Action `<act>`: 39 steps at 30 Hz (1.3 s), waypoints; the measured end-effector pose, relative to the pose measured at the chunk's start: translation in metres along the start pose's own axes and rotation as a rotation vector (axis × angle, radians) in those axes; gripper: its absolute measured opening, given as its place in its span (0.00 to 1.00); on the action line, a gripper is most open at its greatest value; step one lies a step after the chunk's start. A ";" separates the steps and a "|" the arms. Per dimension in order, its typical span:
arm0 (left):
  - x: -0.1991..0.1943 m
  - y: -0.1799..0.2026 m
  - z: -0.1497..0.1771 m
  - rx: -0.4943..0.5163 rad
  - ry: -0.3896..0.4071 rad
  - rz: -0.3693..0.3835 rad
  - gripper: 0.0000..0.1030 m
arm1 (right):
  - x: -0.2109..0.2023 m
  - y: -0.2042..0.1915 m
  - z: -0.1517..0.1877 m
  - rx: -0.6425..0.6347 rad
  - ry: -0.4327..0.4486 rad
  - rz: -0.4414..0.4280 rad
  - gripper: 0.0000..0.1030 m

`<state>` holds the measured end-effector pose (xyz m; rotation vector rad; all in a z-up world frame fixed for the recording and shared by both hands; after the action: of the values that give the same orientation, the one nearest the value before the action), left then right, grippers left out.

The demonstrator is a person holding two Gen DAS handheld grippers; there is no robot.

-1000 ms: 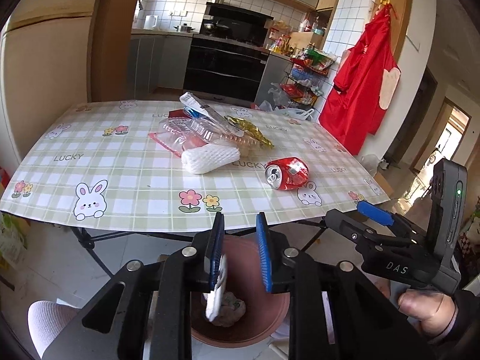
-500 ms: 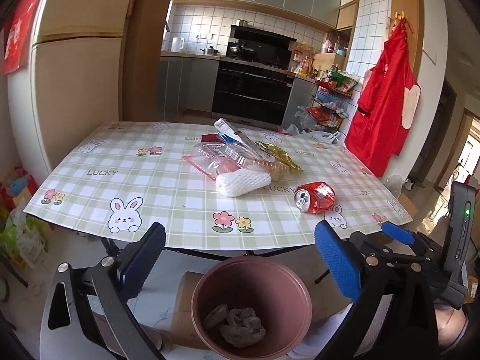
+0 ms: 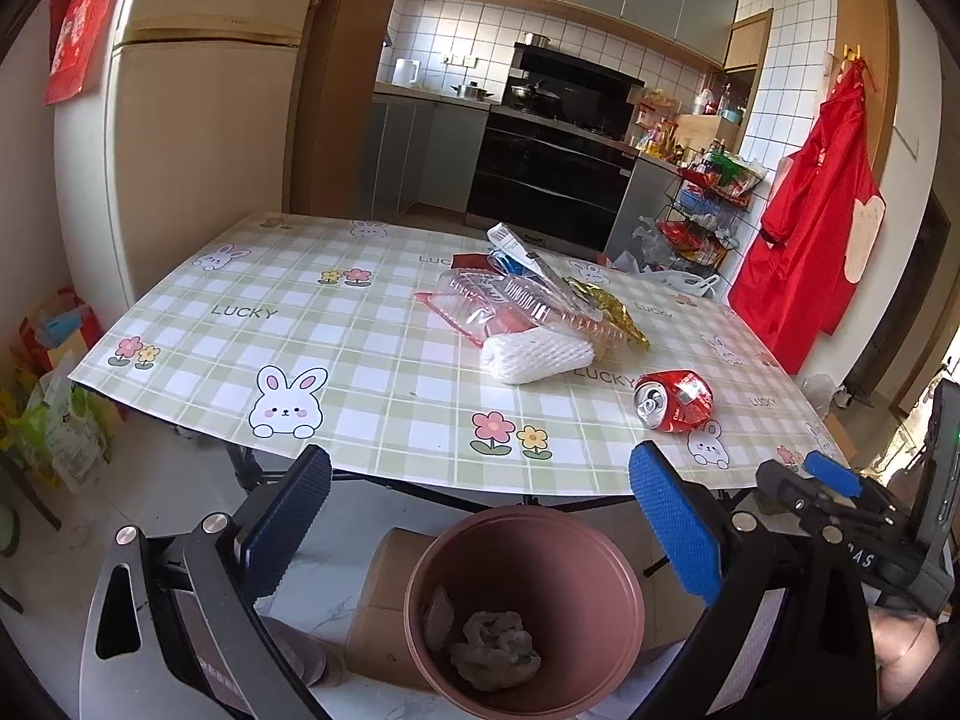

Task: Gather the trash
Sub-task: 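Grasp the red crushed can with the right gripper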

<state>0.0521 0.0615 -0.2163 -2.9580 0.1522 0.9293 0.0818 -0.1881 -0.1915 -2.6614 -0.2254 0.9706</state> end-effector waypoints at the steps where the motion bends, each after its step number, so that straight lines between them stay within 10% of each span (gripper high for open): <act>1: 0.003 -0.001 0.001 0.002 -0.007 -0.006 0.95 | 0.004 0.003 -0.006 0.000 -0.002 0.005 0.95; 24: 0.113 -0.028 -0.028 -0.032 -0.128 -0.007 0.95 | 0.188 0.122 -0.095 0.178 -0.197 0.080 0.76; 39: 0.155 -0.025 -0.068 -0.082 -0.088 0.122 0.93 | 0.205 0.113 -0.093 0.236 -0.244 0.009 0.27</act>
<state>0.2200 0.0696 -0.2490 -3.0043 0.3015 1.1039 0.3029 -0.2651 -0.2850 -2.3325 -0.1403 1.2426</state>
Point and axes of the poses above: each gripper's, at about its wrist camera, not at the fingertips, and x roughly the way its jaws point, y to its right, z to its underside, the point moved 1 cm from there along x, roughly the way its jaws point, and after that the axes turned 15 degrees about x, right-handed, at the moved point
